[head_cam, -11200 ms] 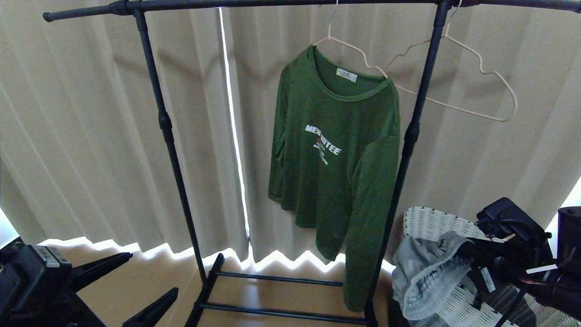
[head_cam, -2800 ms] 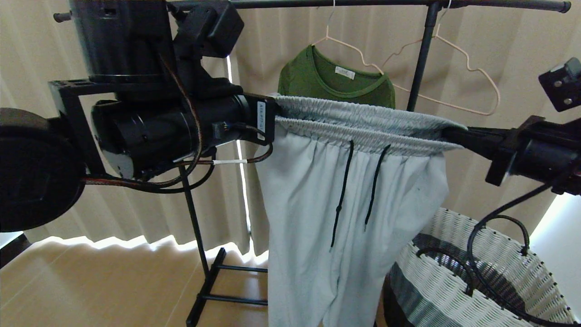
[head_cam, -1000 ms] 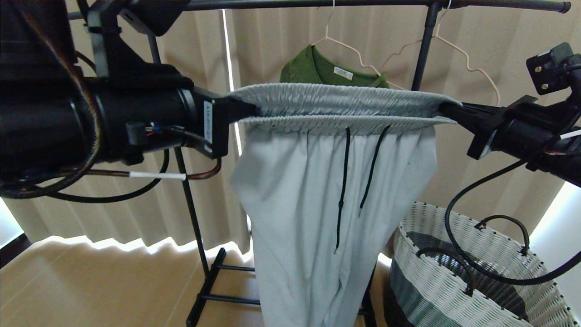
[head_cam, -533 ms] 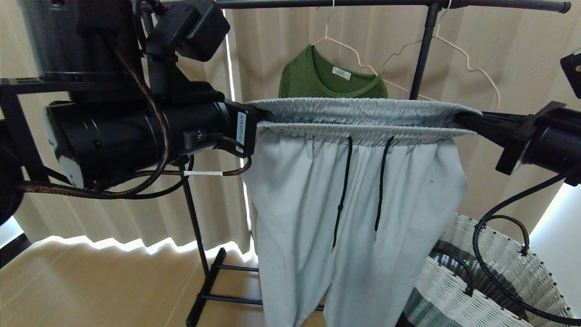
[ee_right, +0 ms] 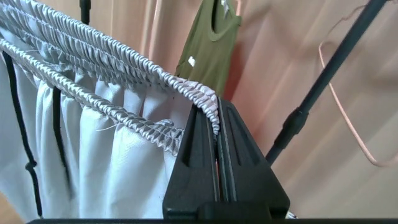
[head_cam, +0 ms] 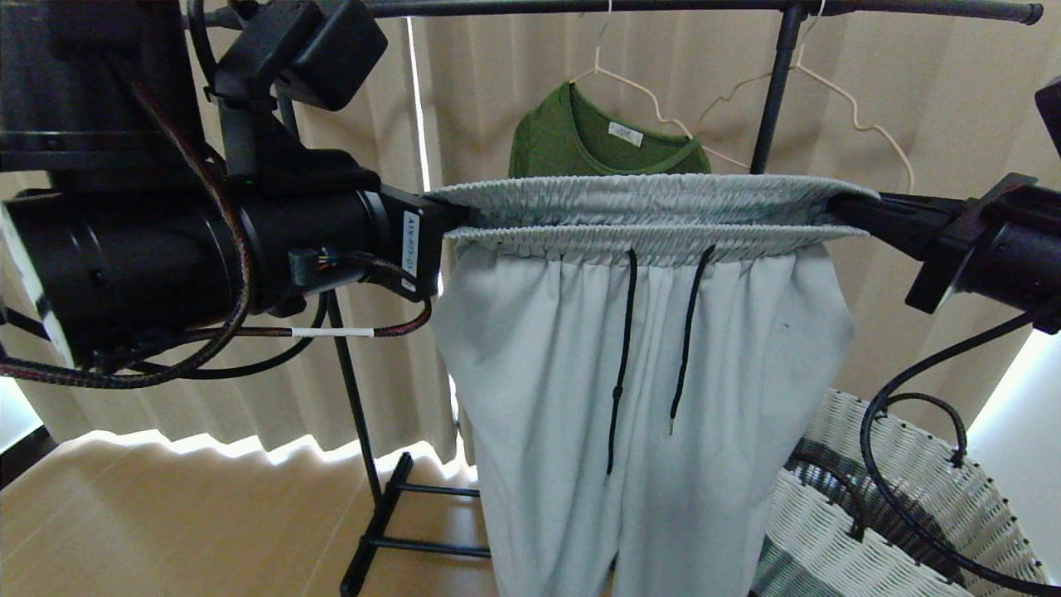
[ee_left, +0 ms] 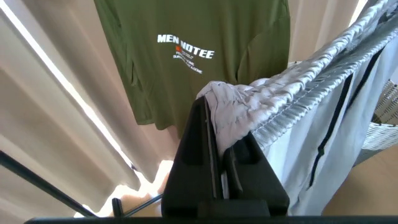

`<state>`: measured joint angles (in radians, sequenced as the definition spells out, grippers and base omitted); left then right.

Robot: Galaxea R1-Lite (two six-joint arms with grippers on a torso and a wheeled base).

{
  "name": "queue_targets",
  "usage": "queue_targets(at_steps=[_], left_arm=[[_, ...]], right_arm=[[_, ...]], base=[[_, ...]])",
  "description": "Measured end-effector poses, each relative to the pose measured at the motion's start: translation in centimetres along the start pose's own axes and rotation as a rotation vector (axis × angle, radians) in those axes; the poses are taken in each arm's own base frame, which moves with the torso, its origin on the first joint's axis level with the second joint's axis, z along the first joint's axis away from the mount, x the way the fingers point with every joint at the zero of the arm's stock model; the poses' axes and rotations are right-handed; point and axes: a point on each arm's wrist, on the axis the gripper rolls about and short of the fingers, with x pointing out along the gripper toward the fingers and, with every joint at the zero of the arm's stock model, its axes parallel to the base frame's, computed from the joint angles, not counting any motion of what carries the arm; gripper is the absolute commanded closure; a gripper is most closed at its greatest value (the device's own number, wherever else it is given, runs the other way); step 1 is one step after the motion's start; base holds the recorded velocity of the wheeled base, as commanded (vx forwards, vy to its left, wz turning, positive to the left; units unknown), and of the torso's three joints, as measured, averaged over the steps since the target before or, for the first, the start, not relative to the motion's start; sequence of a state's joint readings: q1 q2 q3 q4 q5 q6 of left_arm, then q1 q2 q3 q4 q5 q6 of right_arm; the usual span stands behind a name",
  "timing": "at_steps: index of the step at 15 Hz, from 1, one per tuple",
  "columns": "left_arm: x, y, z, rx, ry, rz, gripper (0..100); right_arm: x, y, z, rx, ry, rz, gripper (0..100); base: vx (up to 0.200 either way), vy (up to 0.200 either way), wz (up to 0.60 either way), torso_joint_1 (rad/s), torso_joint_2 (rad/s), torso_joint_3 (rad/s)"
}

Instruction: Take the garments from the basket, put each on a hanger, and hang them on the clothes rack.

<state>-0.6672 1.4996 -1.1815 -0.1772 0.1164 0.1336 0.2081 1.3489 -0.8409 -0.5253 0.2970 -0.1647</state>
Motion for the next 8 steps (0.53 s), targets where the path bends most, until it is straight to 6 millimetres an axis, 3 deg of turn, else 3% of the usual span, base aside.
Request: queue_targets(at_steps=[8], left_arm=[[-1.1,0.1,-0.5,0.001,0.009,-0.002,100]], right_arm=[[0.1,0.4,0.2,-0.002,-0.01,0.02,100]], base=[[0.0,0.0,0.0,0.0,0.0,0.0]])
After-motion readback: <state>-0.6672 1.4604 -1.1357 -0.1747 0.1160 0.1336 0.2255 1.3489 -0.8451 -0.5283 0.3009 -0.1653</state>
